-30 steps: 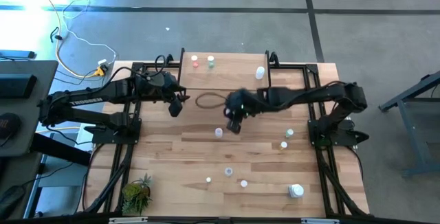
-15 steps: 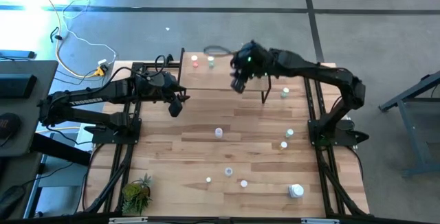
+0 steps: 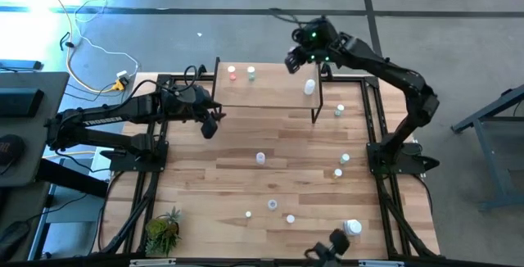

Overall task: Pick and place medicine bottles onto shelf by color
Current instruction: Put the pink pill bottle on the shelf

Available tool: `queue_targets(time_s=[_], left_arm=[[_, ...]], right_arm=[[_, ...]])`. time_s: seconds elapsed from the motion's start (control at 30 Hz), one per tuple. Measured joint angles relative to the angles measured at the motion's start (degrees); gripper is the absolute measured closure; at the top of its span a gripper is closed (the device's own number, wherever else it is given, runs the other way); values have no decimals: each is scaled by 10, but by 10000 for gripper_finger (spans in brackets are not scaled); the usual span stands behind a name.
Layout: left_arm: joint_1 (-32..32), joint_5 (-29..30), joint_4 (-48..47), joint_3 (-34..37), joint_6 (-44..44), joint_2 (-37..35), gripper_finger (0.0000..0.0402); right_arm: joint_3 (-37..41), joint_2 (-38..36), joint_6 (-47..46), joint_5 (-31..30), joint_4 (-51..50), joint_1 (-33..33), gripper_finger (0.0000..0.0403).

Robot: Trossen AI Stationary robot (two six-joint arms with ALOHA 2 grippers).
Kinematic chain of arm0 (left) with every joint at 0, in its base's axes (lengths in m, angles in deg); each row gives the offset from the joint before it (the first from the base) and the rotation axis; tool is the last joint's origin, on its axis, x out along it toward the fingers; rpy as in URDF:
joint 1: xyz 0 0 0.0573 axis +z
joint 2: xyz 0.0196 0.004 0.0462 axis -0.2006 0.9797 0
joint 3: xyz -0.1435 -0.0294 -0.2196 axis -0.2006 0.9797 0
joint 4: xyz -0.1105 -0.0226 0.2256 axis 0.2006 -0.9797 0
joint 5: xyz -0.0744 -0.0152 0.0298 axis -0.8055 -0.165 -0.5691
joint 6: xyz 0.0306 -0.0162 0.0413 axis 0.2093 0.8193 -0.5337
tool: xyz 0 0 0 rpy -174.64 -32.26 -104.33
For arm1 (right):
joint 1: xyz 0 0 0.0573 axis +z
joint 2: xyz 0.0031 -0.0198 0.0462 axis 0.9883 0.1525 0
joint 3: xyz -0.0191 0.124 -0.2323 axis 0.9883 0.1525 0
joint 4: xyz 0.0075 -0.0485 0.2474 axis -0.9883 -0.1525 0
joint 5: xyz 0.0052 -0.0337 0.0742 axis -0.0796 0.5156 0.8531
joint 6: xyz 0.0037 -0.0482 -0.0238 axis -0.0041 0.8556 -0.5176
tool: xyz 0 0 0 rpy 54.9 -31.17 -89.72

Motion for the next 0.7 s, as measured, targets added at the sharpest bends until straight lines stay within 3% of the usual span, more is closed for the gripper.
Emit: queue_targets(time_s=[0.13, 0.23, 0.7], left_arm=[[0, 22, 0, 0, 0, 0, 211], [0, 28, 0, 0, 0, 0, 211], [0, 31, 0, 0, 2, 0, 211]], right_arm=[[0, 4, -1, 4, -27, -29, 300], [0, 22, 1, 51, -46, -44, 300], [1, 81, 66, 116, -45, -36, 300]])
